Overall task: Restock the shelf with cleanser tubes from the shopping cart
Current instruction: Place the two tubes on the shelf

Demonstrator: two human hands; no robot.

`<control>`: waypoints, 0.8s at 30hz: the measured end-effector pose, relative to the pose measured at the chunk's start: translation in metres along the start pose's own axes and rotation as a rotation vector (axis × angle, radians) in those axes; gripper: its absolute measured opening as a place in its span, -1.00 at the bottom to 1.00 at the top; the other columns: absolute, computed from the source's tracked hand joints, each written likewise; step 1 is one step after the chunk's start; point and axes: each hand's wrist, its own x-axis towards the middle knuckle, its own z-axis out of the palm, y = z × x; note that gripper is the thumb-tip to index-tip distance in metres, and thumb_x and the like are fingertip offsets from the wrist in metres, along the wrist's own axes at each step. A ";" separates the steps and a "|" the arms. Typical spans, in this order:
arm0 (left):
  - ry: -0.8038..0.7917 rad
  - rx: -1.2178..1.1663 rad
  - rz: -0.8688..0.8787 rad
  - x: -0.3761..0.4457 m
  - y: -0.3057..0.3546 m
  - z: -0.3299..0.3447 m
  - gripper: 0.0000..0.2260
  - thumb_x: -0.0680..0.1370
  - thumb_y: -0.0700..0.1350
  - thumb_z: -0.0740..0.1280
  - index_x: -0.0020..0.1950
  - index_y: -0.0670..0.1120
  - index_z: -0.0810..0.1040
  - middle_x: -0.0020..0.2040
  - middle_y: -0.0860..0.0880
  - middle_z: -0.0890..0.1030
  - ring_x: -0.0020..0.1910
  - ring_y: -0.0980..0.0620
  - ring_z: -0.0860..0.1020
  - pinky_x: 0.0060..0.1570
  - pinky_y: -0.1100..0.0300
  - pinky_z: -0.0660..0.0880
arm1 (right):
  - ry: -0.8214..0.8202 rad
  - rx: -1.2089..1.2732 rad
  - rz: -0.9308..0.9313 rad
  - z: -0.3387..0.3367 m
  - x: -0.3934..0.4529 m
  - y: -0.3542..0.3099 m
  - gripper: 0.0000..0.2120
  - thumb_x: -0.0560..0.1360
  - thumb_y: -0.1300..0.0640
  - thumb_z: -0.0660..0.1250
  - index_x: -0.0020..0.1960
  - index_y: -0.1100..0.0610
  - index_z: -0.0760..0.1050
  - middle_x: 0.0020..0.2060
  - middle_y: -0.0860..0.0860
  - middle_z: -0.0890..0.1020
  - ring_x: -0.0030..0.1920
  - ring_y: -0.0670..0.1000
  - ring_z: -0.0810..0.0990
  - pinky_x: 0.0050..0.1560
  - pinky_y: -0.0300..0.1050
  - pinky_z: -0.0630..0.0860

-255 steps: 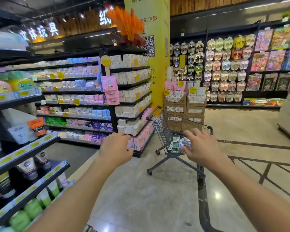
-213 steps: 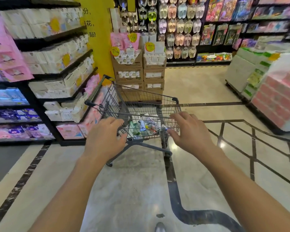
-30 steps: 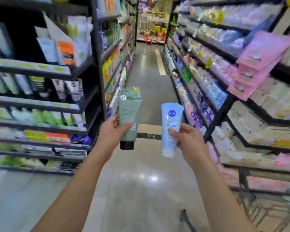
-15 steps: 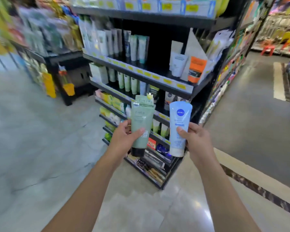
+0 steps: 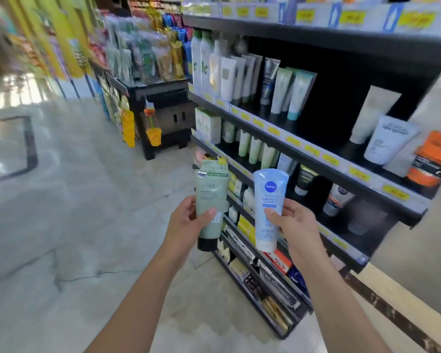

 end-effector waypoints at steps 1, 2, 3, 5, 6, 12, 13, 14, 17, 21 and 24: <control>-0.005 -0.005 -0.003 0.014 -0.002 -0.008 -0.73 0.52 -0.22 0.45 0.20 -0.08 0.56 0.06 -0.02 0.69 -0.01 0.03 0.68 -0.03 0.10 0.62 | 0.006 -0.005 -0.001 0.010 0.009 0.001 -0.77 0.50 0.31 0.43 0.13 0.12 0.57 0.00 0.03 0.72 -0.02 -0.02 0.70 -0.10 -0.16 0.58; -0.015 -0.008 -0.005 0.028 -0.003 -0.016 -0.72 0.52 -0.23 0.45 0.20 -0.07 0.55 0.06 -0.02 0.69 -0.03 0.04 0.68 -0.06 0.12 0.61 | 0.015 -0.013 -0.001 0.021 0.017 0.002 -0.76 0.50 0.31 0.43 0.14 0.13 0.57 0.00 0.03 0.71 -0.02 -0.02 0.70 -0.08 -0.13 0.58; -0.030 -0.009 -0.003 0.042 -0.004 -0.024 -0.72 0.52 -0.22 0.45 0.21 -0.07 0.54 0.07 -0.01 0.69 -0.03 0.05 0.68 -0.08 0.13 0.60 | 0.021 -0.022 -0.003 0.032 0.024 0.003 -0.75 0.50 0.30 0.43 0.15 0.14 0.57 0.02 0.03 0.71 -0.01 -0.01 0.70 -0.05 -0.11 0.59; -0.074 -0.021 -0.005 0.069 -0.004 -0.040 -0.69 0.52 -0.22 0.45 0.23 -0.06 0.53 0.07 -0.01 0.69 -0.02 0.04 0.68 -0.10 0.15 0.60 | 0.039 -0.032 -0.001 0.055 0.035 0.003 -0.71 0.50 0.29 0.43 0.20 0.15 0.55 0.04 0.04 0.71 0.02 0.01 0.70 -0.01 -0.07 0.60; -0.101 -0.027 -0.011 0.083 -0.003 -0.048 -0.69 0.52 -0.23 0.45 0.23 -0.06 0.54 0.07 -0.01 0.70 -0.01 0.04 0.68 -0.11 0.16 0.60 | 0.059 -0.027 0.003 0.066 0.040 0.002 -0.71 0.50 0.29 0.43 0.21 0.16 0.55 0.04 0.03 0.70 0.01 0.00 0.70 -0.02 -0.09 0.61; -0.321 -0.024 0.029 0.158 0.012 -0.083 -0.70 0.52 -0.29 0.42 0.23 -0.11 0.53 0.07 -0.04 0.71 0.01 0.01 0.69 -0.15 0.18 0.61 | 0.229 -0.002 0.031 0.126 0.065 -0.004 -0.72 0.50 0.31 0.43 0.19 0.15 0.55 0.03 0.02 0.70 0.00 -0.03 0.68 -0.13 -0.19 0.56; -0.356 -0.016 0.034 0.170 0.014 -0.086 -0.69 0.52 -0.28 0.42 0.24 -0.11 0.52 0.08 -0.04 0.71 0.02 0.01 0.69 -0.16 0.20 0.61 | 0.261 0.004 0.032 0.133 0.069 -0.004 -0.72 0.50 0.30 0.44 0.18 0.15 0.55 0.03 0.02 0.69 0.00 -0.04 0.67 -0.16 -0.21 0.55; -0.390 -0.004 0.039 0.182 0.015 -0.089 -0.69 0.52 -0.28 0.42 0.25 -0.11 0.52 0.09 -0.03 0.70 0.02 0.01 0.69 -0.18 0.22 0.60 | 0.290 0.009 0.036 0.139 0.073 -0.004 -0.73 0.50 0.30 0.44 0.18 0.14 0.55 0.03 0.01 0.69 -0.01 -0.05 0.67 -0.18 -0.23 0.53; -0.466 0.026 0.041 0.215 0.015 -0.092 -0.66 0.52 -0.26 0.44 0.26 -0.08 0.51 0.12 -0.03 0.69 0.04 0.01 0.69 -0.16 0.17 0.63 | 0.352 0.021 0.050 0.151 0.085 -0.004 -0.75 0.50 0.31 0.43 0.16 0.14 0.56 0.03 0.02 0.69 0.00 -0.04 0.67 -0.18 -0.22 0.53; -0.517 0.024 0.009 0.255 0.011 -0.087 -0.62 0.49 -0.27 0.46 0.27 -0.05 0.53 0.11 -0.01 0.70 0.06 0.03 0.68 -0.05 0.13 0.63 | 0.390 0.015 0.032 0.160 0.105 0.000 -0.79 0.51 0.29 0.42 0.11 0.10 0.59 0.02 0.01 0.71 0.00 -0.05 0.69 -0.14 -0.22 0.55; -0.562 0.060 0.021 0.285 0.006 -0.079 -0.63 0.47 -0.30 0.47 0.24 -0.06 0.55 0.09 0.01 0.71 0.07 0.05 0.67 -0.09 0.24 0.62 | 0.394 0.021 0.038 0.163 0.126 0.006 -0.79 0.51 0.28 0.42 0.11 0.06 0.59 -0.01 -0.04 0.73 -0.03 -0.09 0.70 -0.12 -0.20 0.55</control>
